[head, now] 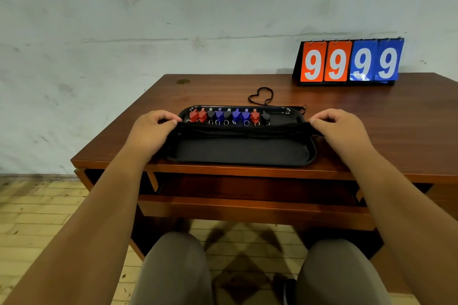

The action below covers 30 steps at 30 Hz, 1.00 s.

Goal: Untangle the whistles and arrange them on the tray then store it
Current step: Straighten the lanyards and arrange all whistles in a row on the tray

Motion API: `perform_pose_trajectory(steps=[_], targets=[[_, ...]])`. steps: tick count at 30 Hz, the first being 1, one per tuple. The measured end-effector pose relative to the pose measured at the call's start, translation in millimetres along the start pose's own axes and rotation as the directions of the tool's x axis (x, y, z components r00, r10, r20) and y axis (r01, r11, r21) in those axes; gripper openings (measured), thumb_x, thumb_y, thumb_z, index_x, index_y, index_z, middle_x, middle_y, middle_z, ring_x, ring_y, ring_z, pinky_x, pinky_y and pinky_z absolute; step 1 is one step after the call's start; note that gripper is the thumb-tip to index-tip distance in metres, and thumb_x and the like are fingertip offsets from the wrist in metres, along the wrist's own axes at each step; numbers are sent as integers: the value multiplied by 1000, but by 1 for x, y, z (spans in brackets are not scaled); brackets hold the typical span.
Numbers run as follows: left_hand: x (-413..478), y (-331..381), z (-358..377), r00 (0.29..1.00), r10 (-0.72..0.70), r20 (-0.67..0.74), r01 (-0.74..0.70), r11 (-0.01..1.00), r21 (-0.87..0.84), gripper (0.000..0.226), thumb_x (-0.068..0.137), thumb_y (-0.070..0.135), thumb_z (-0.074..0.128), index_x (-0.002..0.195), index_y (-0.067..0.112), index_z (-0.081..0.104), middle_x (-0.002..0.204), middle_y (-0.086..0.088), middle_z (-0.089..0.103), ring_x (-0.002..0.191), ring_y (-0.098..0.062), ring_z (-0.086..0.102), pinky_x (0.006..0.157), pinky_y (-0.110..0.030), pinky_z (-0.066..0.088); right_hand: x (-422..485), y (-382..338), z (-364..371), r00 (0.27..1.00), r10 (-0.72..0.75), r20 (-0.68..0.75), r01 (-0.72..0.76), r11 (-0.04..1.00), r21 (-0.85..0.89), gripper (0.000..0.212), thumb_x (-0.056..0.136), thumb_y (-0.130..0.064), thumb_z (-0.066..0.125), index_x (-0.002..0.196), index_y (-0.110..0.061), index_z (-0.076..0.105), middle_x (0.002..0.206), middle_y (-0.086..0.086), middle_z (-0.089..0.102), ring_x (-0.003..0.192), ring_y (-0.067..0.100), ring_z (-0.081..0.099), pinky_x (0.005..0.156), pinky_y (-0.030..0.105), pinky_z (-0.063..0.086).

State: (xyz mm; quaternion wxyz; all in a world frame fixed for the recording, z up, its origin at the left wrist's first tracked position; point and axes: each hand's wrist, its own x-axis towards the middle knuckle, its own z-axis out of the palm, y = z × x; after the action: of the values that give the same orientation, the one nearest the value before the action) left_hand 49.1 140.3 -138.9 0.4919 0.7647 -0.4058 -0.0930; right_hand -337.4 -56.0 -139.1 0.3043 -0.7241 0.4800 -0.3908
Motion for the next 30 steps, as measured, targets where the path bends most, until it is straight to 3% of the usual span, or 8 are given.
perform_pose_trajectory(steps=[4,7,10,15,21,25,28,30], targets=[[0,0,1,1000,-13,-16,13,1000,-23,18,103,26,66,98,33,82,112,10,75,104,-14,69,78,-25,51,0,-1,-1,1000,-2,24,1,999,42,11,100,-30,71,103,-34,80,111,-9,73,96,15,69,81,34,60],[-1,2,1,999,-32,-23,31,999,-39,19,104,26,64,100,32,82,105,9,77,99,-25,72,77,-31,57,2,-1,-1,1000,25,15,-26,997,67,10,101,-34,69,104,-34,79,109,-8,73,98,17,69,84,38,61],[-1,3,0,998,-42,-44,41,998,-37,22,105,27,61,101,32,82,106,10,76,99,-18,70,74,-26,54,2,-1,1,999,49,-8,-48,996,79,13,102,-35,66,102,-32,79,106,-8,73,100,16,68,86,38,59],[-3,7,0,996,-61,-69,59,998,-29,26,107,29,56,100,31,81,110,15,73,104,-6,64,78,-24,49,2,-3,1,998,59,-22,-57,997,56,19,104,-31,61,99,-30,80,104,-9,72,98,13,65,77,31,52],[-5,11,-4,989,-86,-119,78,994,-71,26,104,40,54,101,33,79,119,14,72,112,-15,65,95,-38,56,2,-4,0,996,75,-37,-74,997,29,20,104,-31,59,97,-33,77,104,-7,71,96,15,66,75,33,54],[-9,17,-6,982,-90,-163,68,988,-139,22,103,37,56,103,35,77,115,12,72,98,-18,67,78,-29,53,0,-5,-1,996,61,-63,-61,998,-2,18,104,-33,58,99,-32,76,113,-3,69,94,12,64,68,28,47],[-11,20,-6,970,-53,-237,28,994,-109,20,105,36,57,112,28,74,110,10,70,105,-12,63,81,-20,45,1,-6,-2,996,55,-76,-56,998,-3,17,105,-32,59,104,-28,75,113,-2,67,90,13,64,63,25,44],[-13,23,-3,966,26,-259,-35,999,-32,20,106,34,58,115,23,72,110,7,69,105,-11,64,90,-26,51,0,-10,-3,995,49,-83,-49,999,5,17,107,-30,58,107,-24,74,108,-7,61,87,12,62,63,23,43]])
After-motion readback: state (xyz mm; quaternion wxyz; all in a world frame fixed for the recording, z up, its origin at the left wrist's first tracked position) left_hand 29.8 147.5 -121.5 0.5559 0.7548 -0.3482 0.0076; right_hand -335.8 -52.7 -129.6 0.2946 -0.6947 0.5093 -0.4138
